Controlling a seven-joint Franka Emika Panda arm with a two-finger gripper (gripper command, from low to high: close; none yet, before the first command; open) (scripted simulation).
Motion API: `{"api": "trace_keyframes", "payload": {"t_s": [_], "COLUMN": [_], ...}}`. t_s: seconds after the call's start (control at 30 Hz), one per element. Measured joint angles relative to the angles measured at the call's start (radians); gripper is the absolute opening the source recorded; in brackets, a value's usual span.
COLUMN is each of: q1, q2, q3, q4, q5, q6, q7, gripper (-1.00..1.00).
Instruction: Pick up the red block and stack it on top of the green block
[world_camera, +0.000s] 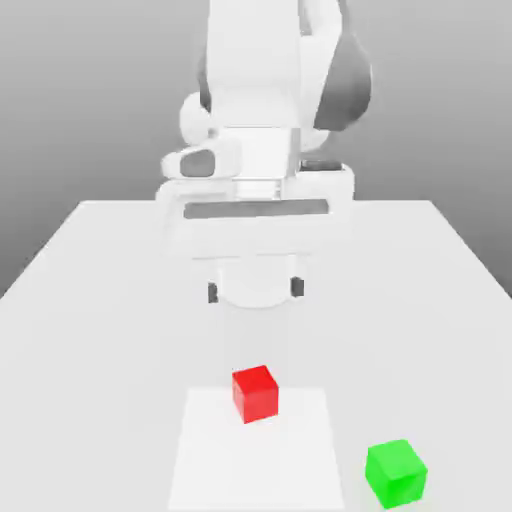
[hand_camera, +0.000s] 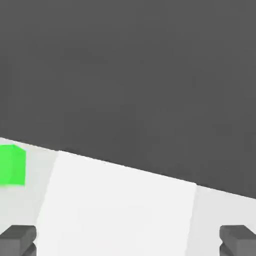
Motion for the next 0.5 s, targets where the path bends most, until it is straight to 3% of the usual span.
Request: {"api": "trace_keyframes", "payload": {"t_s": [0.1,0.3,0.33,0.5], "q1": [0.011,-0.024,-0.031,-0.031], "q2": [0.166,0.409,0.429,0.429], "q3": [-0.007,0.050,0.058,0.059], "q4": [-0.070,-0.057,-0.054,-0.054], "q5": [0.020,0.101,0.106,0.103], "q6": [0.124,0.325,0.343,0.341], "q7": [-0.068,-0.138,-0.142,-0.139], "gripper": [0.00,0.00,-1.00,-1.00]}}
